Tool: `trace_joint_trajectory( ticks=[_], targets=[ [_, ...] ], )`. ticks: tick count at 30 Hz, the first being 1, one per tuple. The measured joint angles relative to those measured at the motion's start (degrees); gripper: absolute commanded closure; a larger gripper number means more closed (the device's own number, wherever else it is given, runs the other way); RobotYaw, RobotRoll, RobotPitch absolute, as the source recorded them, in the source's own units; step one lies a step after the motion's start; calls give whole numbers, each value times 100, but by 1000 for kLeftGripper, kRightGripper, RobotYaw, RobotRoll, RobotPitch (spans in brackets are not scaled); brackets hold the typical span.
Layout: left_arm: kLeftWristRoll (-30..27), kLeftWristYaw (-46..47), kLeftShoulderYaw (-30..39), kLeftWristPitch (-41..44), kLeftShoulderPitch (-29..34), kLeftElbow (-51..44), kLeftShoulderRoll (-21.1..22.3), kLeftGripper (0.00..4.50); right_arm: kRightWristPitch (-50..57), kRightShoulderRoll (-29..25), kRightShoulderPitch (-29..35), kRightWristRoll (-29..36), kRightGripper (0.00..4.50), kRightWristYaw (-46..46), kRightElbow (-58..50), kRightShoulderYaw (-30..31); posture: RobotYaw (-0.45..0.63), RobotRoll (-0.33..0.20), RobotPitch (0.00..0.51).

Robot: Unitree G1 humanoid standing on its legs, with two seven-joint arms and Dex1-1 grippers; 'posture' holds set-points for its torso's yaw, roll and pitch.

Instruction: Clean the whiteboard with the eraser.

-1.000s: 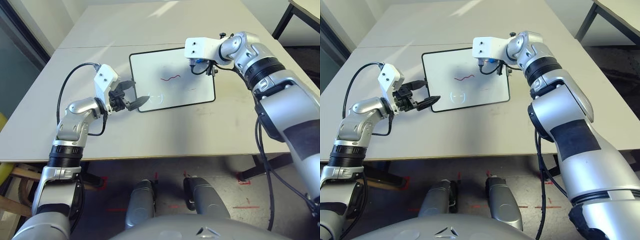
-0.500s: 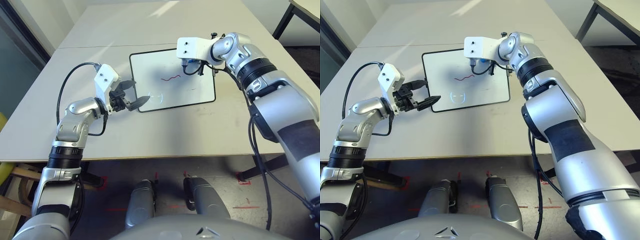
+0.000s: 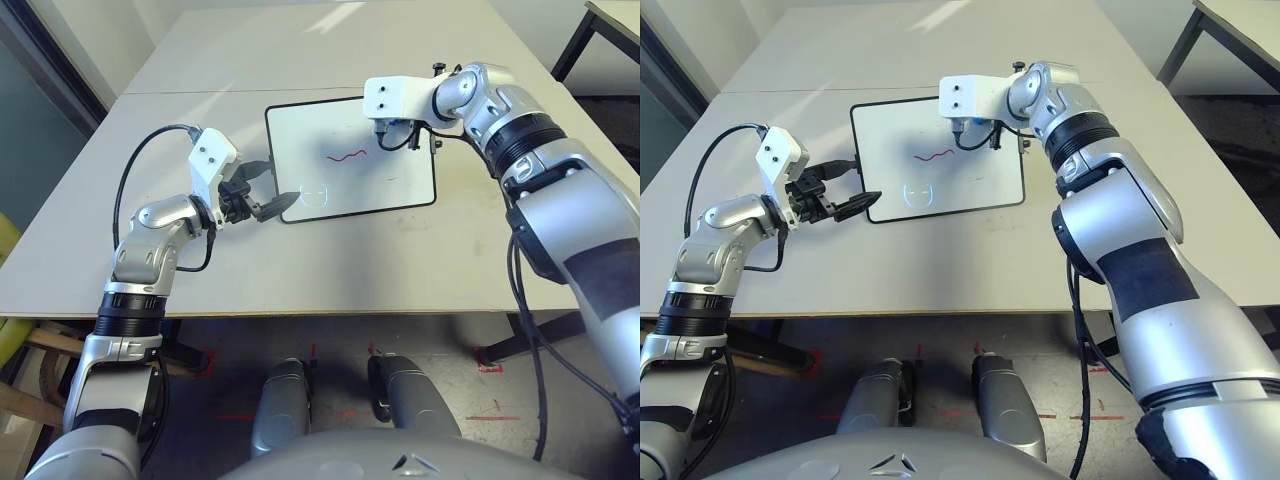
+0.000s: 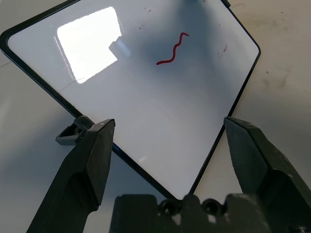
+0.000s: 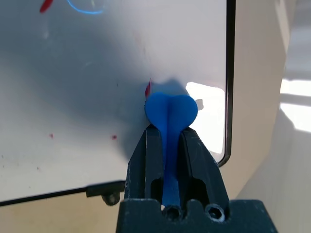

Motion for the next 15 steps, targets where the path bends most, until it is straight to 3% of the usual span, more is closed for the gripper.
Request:
trace_joint_trajectory(
  ticks=[15],
  targets=[
    [0, -7, -3, 0, -18, 2, -1, 0, -3, -295, 164, -153, 4341, 109, 2, 105, -46, 0, 91]
  ],
)
